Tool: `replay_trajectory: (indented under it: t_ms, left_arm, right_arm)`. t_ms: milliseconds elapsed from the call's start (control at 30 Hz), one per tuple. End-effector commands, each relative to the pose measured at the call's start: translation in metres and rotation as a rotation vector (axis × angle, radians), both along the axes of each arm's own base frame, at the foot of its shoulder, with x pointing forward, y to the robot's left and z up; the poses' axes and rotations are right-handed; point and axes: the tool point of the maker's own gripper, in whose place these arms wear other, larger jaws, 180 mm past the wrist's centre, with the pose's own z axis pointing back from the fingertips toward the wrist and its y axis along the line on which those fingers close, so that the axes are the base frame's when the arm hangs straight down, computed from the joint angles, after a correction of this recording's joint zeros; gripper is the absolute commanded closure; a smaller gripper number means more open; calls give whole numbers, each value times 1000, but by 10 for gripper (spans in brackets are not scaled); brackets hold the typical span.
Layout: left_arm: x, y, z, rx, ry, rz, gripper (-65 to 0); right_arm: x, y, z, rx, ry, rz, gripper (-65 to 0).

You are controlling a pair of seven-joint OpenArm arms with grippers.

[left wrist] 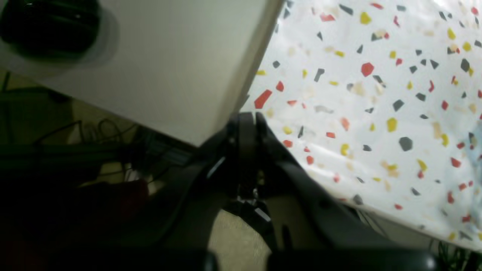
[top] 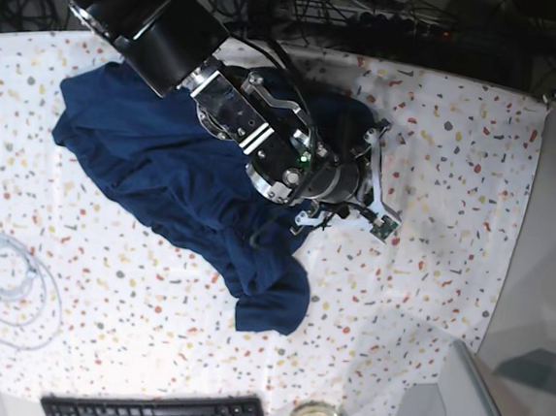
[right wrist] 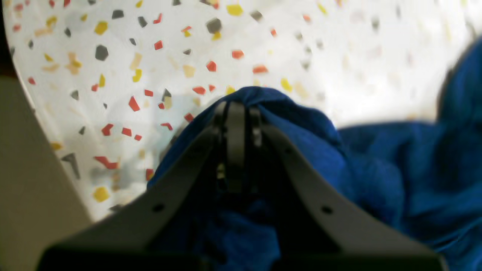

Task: Layout the t-shirt on the table in an organized manner, then fold the t-shirt properly
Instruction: 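Grasp the shirt fabric with the right gripper and drag it outward, then pinch the bunched navy fabric with the right gripper and pull it outward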

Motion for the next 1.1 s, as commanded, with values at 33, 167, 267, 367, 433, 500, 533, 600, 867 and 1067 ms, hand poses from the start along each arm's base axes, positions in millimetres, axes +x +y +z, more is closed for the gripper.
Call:
replay_trajectory:
  t_ms: [33,167,267,367,433,500,533,600,867,1067]
  left_arm:
    - [9,2,12,20,-35,-22,0]
    - [10,2,11,17,-38,-22,0]
    - [11,1,11,16,-39,-23,0]
    - [13,-9,6,2,-30,-49,0]
    - [21,-23,5,-8,-30,-96,0]
    - [30,-43,3,-25,-34,-153,0]
    - [34,-54,2,-35,-35,-181,0]
    - [37,-70,-2,-61,-43,-203,0]
    - [46,-79,-18,-124,-61,-150,0]
    - [42,-57,-12,-94,-66,-109,0]
  right_arm:
    - [-1,24,19,72,-56,55,-29]
    - [-1,30,30,110,-80,61,-252]
    - [-2,33,46,148,-107,65,-414]
    - [-5,18,55,171,-139,55,-405]
    - [-6,2,60,186,-150,28,-366]
    - [-4,-19,60,213,-131,-53,-344]
    - [-2,-31,61,228,-118,-106,-335]
    - [5,-56,59,251,-95,-222,-318]
    - [5,-85,12,122,12,-283,-9]
    - [22,-80,-13,47,84,-291,-135]
